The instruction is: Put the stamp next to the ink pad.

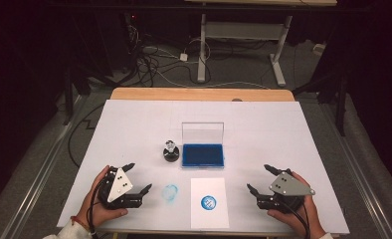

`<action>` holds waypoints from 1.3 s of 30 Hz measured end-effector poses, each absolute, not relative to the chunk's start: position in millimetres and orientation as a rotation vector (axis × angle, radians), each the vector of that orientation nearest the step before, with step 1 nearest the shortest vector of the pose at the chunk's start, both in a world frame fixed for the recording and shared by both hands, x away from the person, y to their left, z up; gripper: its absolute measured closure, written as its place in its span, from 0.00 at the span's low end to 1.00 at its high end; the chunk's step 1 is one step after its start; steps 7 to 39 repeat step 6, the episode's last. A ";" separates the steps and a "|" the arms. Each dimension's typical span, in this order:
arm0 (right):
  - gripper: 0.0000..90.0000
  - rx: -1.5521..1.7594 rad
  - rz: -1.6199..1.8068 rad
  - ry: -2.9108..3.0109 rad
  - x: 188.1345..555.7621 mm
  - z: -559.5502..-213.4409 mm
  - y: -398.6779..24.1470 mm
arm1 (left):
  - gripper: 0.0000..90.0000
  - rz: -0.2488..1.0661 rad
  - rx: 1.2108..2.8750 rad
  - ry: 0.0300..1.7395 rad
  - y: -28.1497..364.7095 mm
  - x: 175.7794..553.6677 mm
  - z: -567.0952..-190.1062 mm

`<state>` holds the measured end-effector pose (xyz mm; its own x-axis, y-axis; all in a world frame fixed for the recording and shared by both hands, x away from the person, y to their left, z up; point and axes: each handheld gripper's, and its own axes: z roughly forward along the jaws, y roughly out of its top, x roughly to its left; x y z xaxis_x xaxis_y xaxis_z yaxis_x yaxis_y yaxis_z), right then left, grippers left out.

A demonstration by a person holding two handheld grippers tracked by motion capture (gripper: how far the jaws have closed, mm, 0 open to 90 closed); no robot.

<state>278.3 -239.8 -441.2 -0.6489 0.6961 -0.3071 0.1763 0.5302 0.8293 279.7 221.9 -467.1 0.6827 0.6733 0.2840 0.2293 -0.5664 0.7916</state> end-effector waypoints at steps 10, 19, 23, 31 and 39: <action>0.25 0.697 1.047 2.144 278.5 -443.1 -239.1 | 0.18 0.749 2.126 0.700 221.2 281.6 -466.5; 0.25 0.697 1.047 2.144 278.5 -443.1 -239.1 | 0.18 0.749 2.126 0.700 221.2 281.6 -466.5; 0.25 0.697 1.047 2.144 278.5 -443.1 -239.1 | 0.18 0.749 2.126 0.700 221.2 281.6 -466.5; 0.25 0.697 1.047 2.144 278.5 -443.1 -239.1 | 0.18 0.749 2.126 0.700 221.2 281.6 -466.5; 0.25 0.697 1.047 2.144 278.5 -443.1 -239.1 | 0.18 0.749 2.126 0.700 221.2 281.6 -466.5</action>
